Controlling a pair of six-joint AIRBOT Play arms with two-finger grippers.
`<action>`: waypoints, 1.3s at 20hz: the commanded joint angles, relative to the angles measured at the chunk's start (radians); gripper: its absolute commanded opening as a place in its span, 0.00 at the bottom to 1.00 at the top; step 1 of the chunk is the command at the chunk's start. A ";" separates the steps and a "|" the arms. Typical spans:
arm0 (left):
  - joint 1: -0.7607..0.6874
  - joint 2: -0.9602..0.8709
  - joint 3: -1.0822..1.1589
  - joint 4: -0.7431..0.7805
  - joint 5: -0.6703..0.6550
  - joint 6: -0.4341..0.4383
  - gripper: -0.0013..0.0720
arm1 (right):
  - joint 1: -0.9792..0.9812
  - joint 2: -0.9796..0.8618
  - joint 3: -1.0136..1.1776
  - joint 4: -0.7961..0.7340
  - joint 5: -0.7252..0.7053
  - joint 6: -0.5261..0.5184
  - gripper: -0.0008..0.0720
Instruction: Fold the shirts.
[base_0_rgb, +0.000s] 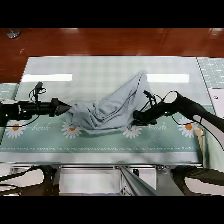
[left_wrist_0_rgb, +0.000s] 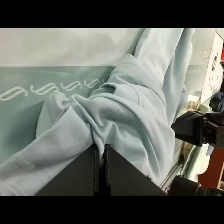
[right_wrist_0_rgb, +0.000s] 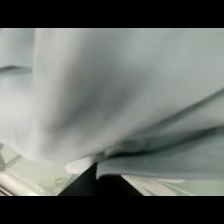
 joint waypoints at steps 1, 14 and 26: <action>0.010 0.015 0.016 -0.109 -0.047 0.002 0.05 | -0.023 -0.010 0.082 -0.008 0.046 -0.032 0.05; 0.058 0.523 0.843 -0.073 0.174 -0.340 0.05 | -0.321 0.204 1.382 -0.106 0.243 -0.014 0.05; 0.057 0.756 1.291 0.413 0.054 -0.534 0.05 | -0.320 0.697 1.281 -0.449 0.297 -0.078 0.05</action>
